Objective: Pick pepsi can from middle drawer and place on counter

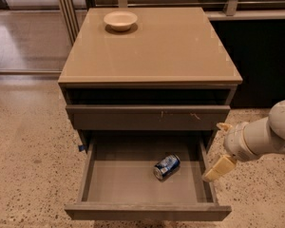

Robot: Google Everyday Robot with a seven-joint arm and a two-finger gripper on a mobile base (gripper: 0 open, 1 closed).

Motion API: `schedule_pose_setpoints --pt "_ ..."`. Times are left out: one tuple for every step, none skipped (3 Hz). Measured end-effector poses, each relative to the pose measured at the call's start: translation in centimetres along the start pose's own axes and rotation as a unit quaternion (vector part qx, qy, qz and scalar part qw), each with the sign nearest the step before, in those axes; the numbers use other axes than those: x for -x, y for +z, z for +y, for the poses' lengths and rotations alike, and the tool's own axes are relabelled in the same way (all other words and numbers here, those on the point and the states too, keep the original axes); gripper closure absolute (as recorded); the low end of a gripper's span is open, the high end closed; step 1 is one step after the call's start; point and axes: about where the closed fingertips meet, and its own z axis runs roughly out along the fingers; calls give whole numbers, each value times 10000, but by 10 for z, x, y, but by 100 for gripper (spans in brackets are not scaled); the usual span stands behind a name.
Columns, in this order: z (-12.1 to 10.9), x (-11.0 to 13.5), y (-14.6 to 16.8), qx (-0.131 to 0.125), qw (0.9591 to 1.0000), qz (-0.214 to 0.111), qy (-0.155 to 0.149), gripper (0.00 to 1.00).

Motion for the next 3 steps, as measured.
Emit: schedule_pose_setpoints --pt "-6 -12 40 77 9996 -248 62 0" --pt "-9 -20 80 339 9988 -351 89 0" --pt "-7 -22 86 390 9985 -358 120 0"
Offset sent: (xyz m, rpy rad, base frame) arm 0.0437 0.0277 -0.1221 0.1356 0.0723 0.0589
